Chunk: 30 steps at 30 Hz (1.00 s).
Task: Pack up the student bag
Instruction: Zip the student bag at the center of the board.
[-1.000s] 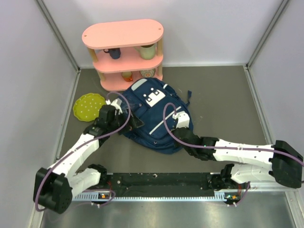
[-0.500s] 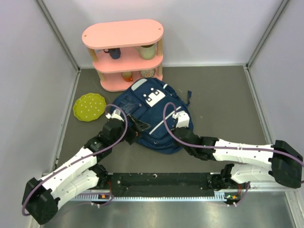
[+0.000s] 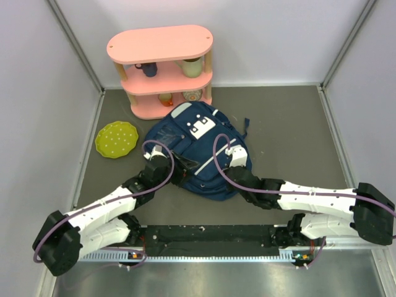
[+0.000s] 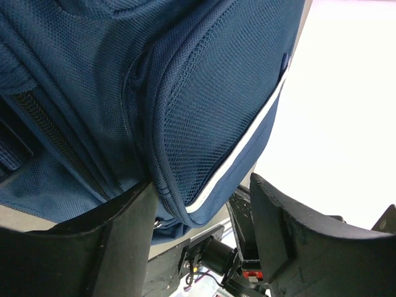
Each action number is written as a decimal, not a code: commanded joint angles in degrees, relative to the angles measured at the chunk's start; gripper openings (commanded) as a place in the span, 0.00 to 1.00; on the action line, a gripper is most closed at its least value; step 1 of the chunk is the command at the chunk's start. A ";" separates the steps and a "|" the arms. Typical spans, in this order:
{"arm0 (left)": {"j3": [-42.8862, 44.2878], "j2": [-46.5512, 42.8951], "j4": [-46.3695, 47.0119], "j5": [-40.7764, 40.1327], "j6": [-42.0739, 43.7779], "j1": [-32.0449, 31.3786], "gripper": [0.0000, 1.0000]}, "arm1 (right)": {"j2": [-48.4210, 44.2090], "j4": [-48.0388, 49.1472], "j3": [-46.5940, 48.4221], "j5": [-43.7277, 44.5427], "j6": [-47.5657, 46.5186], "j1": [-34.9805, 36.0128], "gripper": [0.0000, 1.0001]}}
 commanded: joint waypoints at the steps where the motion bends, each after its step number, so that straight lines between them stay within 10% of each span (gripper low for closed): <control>1: 1.08 2.85 7.47 -1.67 -0.72 -0.31 0.62 | -1.44 2.31 -0.24 -0.48 0.57 -0.35 0.00; 12: 3.45 8.30 3.88 -0.78 5.51 -0.05 0.02 | -1.35 2.31 -0.33 0.40 -0.22 -0.44 0.00; 30: 2.84 1.45 -15.02 16.87 36.54 18.41 0.00 | -0.82 7.05 -1.74 0.32 -6.37 -3.42 0.00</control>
